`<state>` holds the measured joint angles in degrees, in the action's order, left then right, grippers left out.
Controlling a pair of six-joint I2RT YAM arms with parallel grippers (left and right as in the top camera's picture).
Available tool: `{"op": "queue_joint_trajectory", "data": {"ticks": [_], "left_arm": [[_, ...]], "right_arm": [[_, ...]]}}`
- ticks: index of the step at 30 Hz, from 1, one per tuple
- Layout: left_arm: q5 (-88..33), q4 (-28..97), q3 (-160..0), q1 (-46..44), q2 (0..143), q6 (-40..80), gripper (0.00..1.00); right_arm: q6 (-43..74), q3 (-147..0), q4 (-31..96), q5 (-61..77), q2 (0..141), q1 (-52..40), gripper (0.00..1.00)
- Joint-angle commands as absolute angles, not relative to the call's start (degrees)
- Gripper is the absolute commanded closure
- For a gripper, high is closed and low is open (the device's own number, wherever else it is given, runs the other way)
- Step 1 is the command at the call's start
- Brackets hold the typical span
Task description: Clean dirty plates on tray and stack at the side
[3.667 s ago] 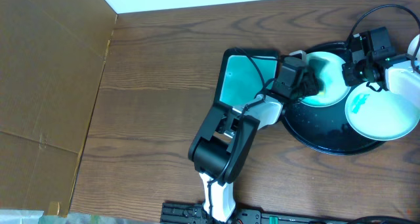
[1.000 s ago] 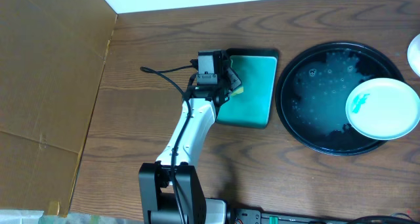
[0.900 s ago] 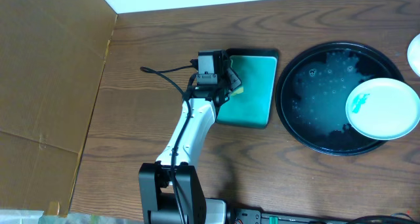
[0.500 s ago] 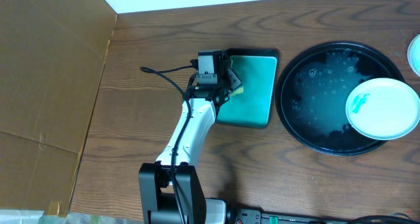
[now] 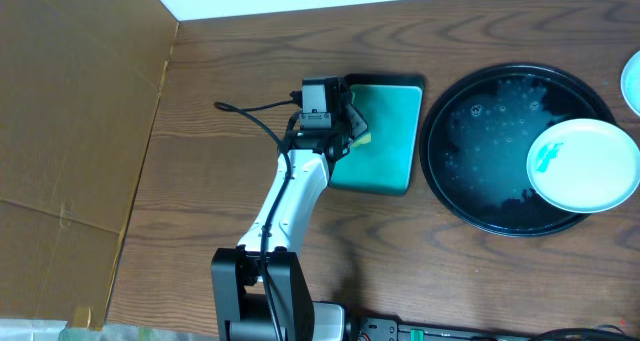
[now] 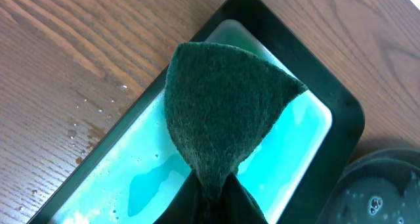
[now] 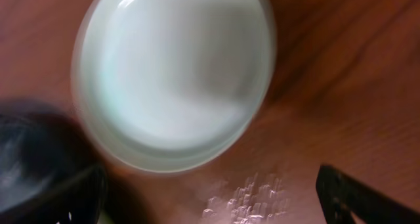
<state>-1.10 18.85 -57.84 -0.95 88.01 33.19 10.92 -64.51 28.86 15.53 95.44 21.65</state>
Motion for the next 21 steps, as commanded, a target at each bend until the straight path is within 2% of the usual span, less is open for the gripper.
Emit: {"op": "queue_joint_trajectory", "data": {"ticks": [1,9,16,21], "left_arm": [[-0.4,18.9,-58.0,-0.9,87.8,32.7,0.93],[-0.4,18.8,-58.0,-0.9,87.8,32.7,0.93],[-0.4,18.8,-58.0,-0.9,87.8,32.7,0.93],[-0.4,18.8,-58.0,-0.9,87.8,32.7,0.93]], "right_arm": [[10.7,-65.8,38.5,23.4,88.9,19.5,0.01],[17.0,-65.0,52.6,16.6,88.8,11.7,0.01],[24.5,-62.7,52.6,8.4,88.8,4.7,0.01],[27.4,-59.4,52.3,7.8,88.8,2.8,0.01]]}}
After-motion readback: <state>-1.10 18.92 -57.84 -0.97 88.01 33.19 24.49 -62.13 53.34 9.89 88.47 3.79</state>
